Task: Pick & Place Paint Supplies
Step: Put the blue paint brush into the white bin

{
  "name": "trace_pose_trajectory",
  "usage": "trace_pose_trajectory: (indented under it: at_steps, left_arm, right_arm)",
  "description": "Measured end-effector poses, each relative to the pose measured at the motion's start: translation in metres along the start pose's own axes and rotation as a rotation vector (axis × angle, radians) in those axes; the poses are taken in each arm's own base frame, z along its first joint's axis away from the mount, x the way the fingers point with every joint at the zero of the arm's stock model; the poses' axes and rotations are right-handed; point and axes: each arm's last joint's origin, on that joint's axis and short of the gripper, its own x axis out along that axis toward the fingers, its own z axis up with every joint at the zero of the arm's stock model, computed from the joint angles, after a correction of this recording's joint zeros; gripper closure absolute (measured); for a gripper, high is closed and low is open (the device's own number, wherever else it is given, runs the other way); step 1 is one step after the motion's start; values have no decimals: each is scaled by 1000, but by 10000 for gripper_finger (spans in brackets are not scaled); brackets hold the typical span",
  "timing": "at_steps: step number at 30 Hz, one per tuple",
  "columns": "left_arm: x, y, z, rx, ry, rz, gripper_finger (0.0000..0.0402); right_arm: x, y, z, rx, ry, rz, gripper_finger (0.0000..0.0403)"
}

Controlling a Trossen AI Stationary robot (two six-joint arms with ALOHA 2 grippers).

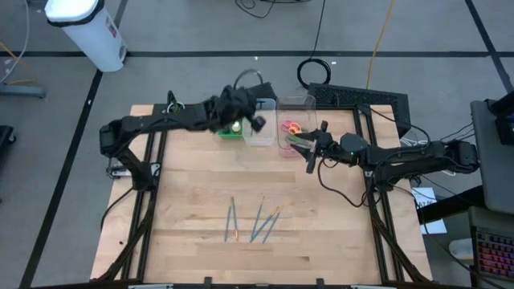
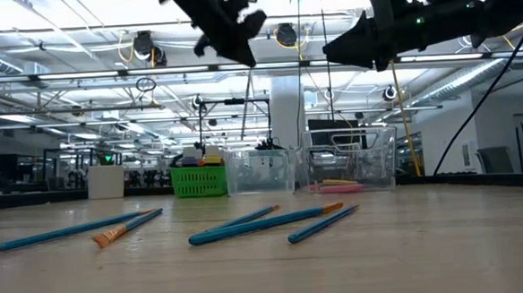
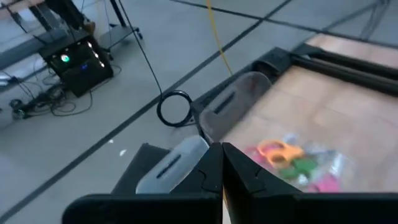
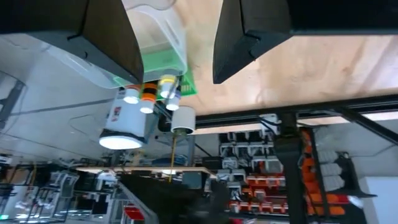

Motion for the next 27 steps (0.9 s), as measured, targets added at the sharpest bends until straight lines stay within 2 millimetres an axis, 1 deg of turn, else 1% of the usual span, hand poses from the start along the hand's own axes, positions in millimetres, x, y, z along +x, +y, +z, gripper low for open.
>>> trace_pose_trajectory:
  at_steps: [3,5,8,12,16,19,22,24,27]
  left_arm:
    - [27,26,0,-51,-20,4,401]
    - [45,39,-3,-74,-22,8,401]
    - [71,51,-18,-90,33,-19,401]
    - [99,53,-39,-113,102,-90,400]
    - [117,43,-56,-69,142,-160,385]
    - [120,35,-61,-23,159,-143,352]
    - [116,32,-61,-21,170,-65,302]
    - [108,31,-57,-32,179,-26,265]
    - [85,28,-45,-28,190,-54,215]
  right_arm:
    - [0,-3,-1,-23,6,-14,218]
    - [1,-5,-1,-42,11,-23,218]
    - [1,-7,-1,-54,9,-31,218]
    - [1,-9,-1,-54,10,-42,218]
    - [1,-9,-1,-53,10,-43,218]
    - [1,-9,-1,-42,11,-42,218]
    - [1,-7,-1,-11,9,-31,218]
    - [1,-4,-1,0,9,-20,218]
    - [0,0,-1,4,8,3,218]
